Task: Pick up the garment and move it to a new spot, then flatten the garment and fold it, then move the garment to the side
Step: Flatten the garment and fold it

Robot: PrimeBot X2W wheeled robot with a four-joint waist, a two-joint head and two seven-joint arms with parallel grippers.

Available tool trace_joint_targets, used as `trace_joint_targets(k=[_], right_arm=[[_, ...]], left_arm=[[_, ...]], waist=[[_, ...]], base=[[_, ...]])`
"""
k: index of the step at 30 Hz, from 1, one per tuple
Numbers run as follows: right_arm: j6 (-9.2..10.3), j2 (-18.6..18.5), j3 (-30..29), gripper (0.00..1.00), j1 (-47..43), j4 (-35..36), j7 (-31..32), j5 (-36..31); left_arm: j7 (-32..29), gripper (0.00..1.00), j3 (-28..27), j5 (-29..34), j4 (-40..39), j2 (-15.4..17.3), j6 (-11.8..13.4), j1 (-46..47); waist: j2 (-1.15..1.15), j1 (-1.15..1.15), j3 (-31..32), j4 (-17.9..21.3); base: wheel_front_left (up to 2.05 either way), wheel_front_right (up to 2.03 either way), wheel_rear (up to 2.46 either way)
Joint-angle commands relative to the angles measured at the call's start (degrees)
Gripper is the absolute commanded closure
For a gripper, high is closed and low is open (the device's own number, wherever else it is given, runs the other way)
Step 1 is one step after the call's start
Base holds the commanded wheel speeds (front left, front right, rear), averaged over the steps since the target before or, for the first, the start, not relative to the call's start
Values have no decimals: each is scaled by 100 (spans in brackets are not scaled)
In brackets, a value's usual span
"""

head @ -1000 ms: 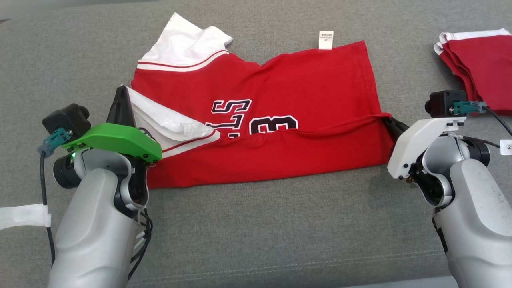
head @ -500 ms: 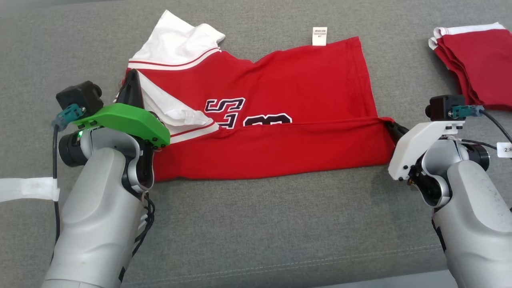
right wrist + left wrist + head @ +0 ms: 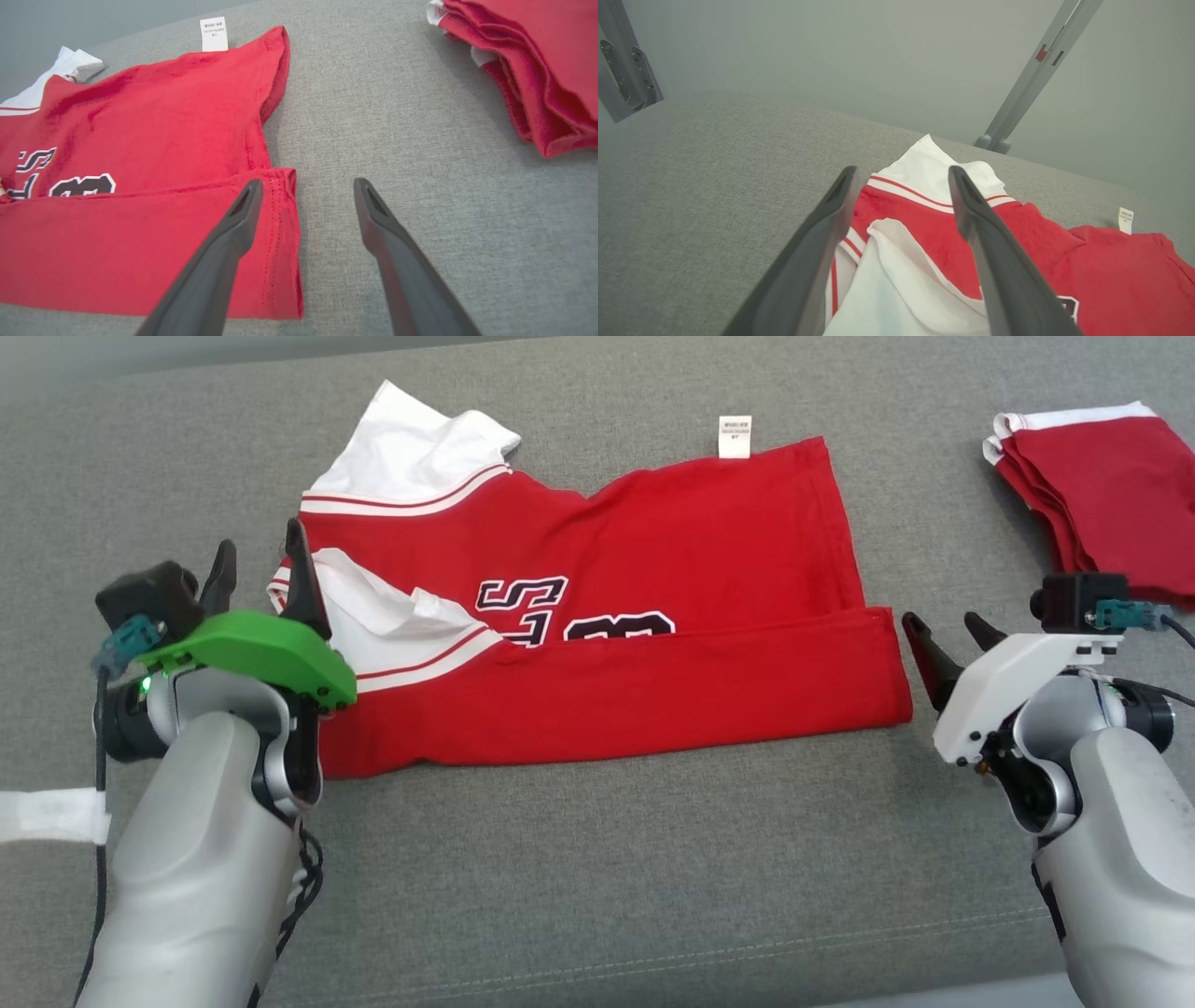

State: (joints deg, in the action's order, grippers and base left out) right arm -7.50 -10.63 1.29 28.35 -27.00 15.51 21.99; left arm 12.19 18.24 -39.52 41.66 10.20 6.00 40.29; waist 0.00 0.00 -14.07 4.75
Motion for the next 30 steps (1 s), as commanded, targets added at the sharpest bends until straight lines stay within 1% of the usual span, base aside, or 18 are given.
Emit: trace_joint_targets(k=[1,4,7,8,14,16,23,30], right_arm=[[3,-69,-61,0,-189,118,-53,-45],[3,-78,-189,0,-508,356,-29,-138],[3,0,-306,0,-795,590,0,-230],[3,0,-306,0,-795,590,0,-230],[3,219,-371,0,-1198,858,68,-451],[3,282,-374,0,-1277,887,78,-539],[3,416,-396,0,-1266,733,12,-840],[3,553,-506,0,-941,298,-256,-1017]], left_arm=[[35,0,10,56,16,109,16,-215],[-50,0,143,163,-8,231,70,-577],[-169,0,247,269,-112,375,219,-927],[-169,0,247,269,-112,375,219,-927],[-528,0,449,376,-389,571,421,-1487],[-665,0,530,411,-499,588,487,-1628],[-1223,0,793,561,-784,705,722,-1884],[-1404,0,839,587,-976,759,867,-1836]], waist=[[0,0,149,-71],[0,0,275,-111],[0,0,340,-121],[0,0,340,-121],[0,0,383,-114],[0,0,387,-118],[0,0,327,-122],[0,0,185,-134]], base=[[0,0,0],[0,0,0],[0,0,0],[0,0,0],[0,0,0],[0,0,0],[0,0,0],[0,0,0]])
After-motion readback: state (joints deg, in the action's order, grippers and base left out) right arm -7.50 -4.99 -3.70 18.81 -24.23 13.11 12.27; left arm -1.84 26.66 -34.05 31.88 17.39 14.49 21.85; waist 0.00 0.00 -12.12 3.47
